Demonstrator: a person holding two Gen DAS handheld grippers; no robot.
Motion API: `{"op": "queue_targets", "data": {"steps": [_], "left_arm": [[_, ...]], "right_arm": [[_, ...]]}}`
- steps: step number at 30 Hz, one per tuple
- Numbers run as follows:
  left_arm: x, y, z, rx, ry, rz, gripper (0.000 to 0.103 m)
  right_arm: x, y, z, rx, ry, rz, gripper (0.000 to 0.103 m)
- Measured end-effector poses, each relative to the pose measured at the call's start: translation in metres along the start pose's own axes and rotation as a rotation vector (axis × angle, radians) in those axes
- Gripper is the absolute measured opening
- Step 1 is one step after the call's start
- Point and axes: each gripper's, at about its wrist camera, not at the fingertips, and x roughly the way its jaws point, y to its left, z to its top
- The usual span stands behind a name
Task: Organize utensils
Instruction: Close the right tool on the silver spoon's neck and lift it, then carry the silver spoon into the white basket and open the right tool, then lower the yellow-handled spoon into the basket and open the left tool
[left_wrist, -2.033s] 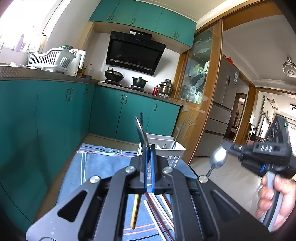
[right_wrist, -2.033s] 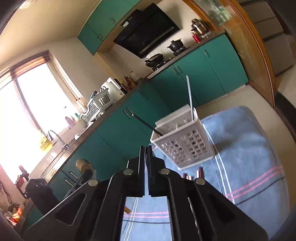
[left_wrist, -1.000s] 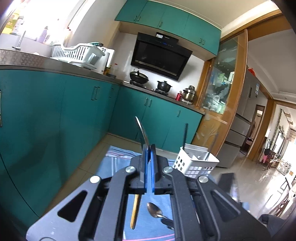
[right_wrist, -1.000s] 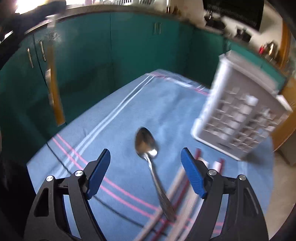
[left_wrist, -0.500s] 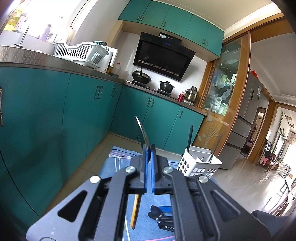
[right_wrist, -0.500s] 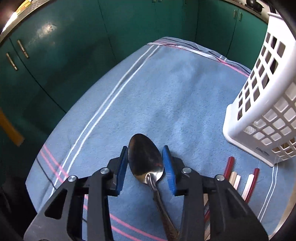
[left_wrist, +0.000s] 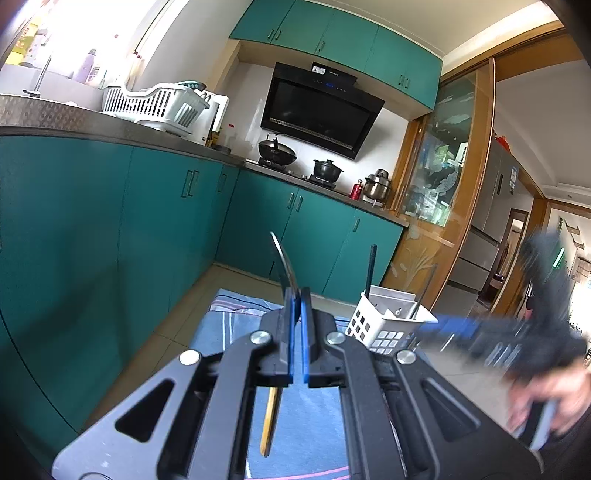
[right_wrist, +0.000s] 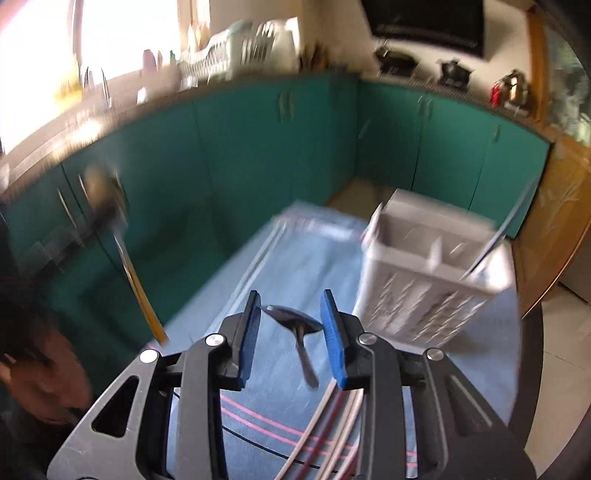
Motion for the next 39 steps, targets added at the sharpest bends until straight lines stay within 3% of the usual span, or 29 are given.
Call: {"op": "queue_targets", "data": {"steps": [5, 10, 15, 20, 21, 22, 24, 25, 26, 28, 31, 33, 35, 39], "left_arm": [[0.003, -0.007, -0.003, 0.013, 0.007, -0.010, 0.003], [0.004, -0.009, -0.005, 0.019, 0.009, -0.011, 0.003], [0.005, -0.009, -0.005, 0.017, 0.009, -0.016, 0.003], [0.005, -0.011, -0.005, 0.021, 0.008, -0.026, 0.003], [0.005, -0.011, -0.005, 0.018, 0.009, -0.030, 0.002], [0.005, -0.011, -0.005, 0.015, 0.010, -0.034, 0.003], [0.006, -0.012, -0.006, 0.015, 0.015, -0.038, 0.003], [0.006, -0.014, -0.006, 0.017, 0.016, -0.040, 0.002], [0.006, -0.015, -0.006, 0.020, 0.017, -0.043, 0.002], [0.006, -0.019, -0.007, 0.024, 0.024, -0.055, 0.002], [0.007, -0.025, -0.004, 0.002, 0.036, -0.093, 0.002], [0.006, -0.034, 0.003, -0.008, 0.028, -0.113, 0.002], [0.010, -0.049, 0.017, -0.014, 0.021, -0.143, 0.002], [0.027, -0.084, 0.050, -0.001, 0.000, -0.185, 0.002]], "right_arm": [[-0.042, -0.028, 0.046, 0.032, -0.118, -0.076, 0.033], [-0.054, -0.063, 0.081, 0.066, -0.182, -0.180, 0.033], [-0.038, -0.104, 0.080, 0.151, -0.192, -0.232, 0.033], [0.007, -0.127, 0.036, 0.218, -0.142, -0.241, 0.037], [0.014, -0.132, 0.024, 0.244, -0.122, -0.238, 0.051], [0.016, -0.137, 0.012, 0.276, -0.121, -0.217, 0.058], [0.006, -0.141, -0.008, 0.333, -0.167, -0.152, 0.058], [-0.005, -0.142, -0.019, 0.360, -0.204, -0.123, 0.063], [-0.018, -0.143, -0.032, 0.387, -0.251, -0.107, 0.069], [-0.051, -0.143, -0.072, 0.459, -0.385, -0.110, 0.101], [-0.077, -0.141, -0.131, 0.503, -0.485, -0.113, 0.100], [-0.080, -0.142, -0.148, 0.528, -0.465, -0.151, 0.100], [-0.081, -0.148, -0.153, 0.548, -0.439, -0.110, 0.100], [-0.082, -0.157, -0.165, 0.561, -0.447, -0.114, 0.100]]}}
